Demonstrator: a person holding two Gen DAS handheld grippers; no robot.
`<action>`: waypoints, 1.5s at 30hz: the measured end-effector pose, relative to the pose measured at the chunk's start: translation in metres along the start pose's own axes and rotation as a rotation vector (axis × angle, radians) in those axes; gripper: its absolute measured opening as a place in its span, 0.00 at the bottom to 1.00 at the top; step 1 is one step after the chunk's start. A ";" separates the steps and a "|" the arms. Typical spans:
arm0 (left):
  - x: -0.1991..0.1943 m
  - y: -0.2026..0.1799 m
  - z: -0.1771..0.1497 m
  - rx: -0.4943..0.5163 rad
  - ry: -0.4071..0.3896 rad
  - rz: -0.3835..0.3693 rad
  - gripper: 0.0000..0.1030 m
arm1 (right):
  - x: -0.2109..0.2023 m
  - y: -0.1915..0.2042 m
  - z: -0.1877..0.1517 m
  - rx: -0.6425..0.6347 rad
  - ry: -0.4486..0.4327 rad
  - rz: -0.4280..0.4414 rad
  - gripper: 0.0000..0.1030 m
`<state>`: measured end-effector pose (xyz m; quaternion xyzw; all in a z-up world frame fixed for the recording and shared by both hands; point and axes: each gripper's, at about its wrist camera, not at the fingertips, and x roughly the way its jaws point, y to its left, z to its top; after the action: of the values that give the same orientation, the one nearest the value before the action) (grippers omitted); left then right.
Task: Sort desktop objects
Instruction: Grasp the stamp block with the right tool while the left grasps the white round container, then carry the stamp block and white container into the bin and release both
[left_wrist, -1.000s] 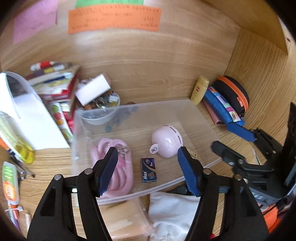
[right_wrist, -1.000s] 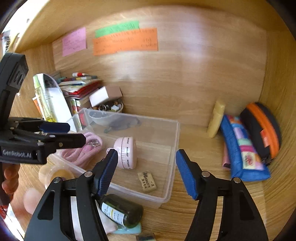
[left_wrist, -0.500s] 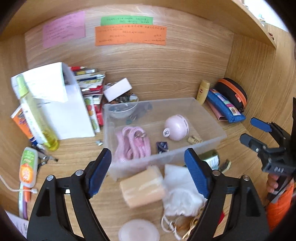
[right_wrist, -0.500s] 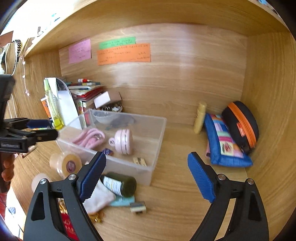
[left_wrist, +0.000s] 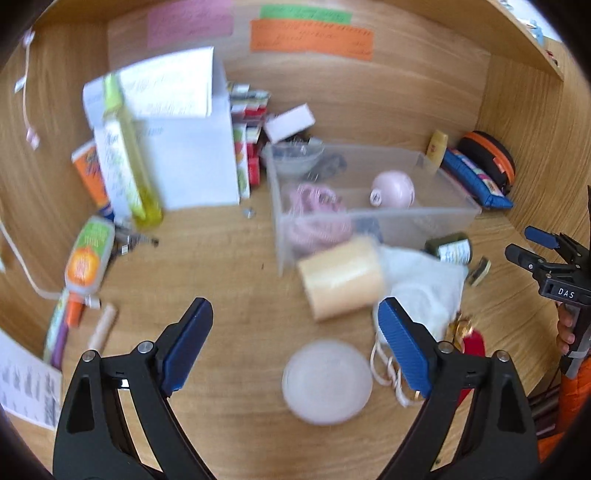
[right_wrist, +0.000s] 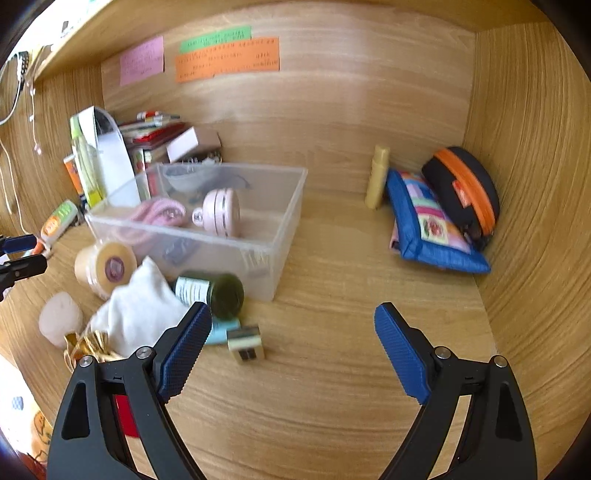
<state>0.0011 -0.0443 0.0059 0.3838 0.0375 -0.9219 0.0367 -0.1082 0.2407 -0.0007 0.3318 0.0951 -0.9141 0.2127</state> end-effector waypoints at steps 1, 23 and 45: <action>0.001 0.001 -0.005 -0.005 0.011 0.000 0.89 | 0.002 0.001 -0.003 -0.002 0.011 0.001 0.86; 0.034 -0.010 -0.055 -0.019 0.162 -0.068 0.89 | 0.047 0.029 -0.021 -0.098 0.171 0.072 0.64; 0.036 -0.009 -0.051 -0.039 0.079 0.028 0.63 | 0.049 0.020 -0.015 -0.032 0.160 0.110 0.22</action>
<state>0.0104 -0.0322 -0.0551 0.4194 0.0516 -0.9046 0.0555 -0.1249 0.2119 -0.0441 0.4051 0.1078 -0.8700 0.2595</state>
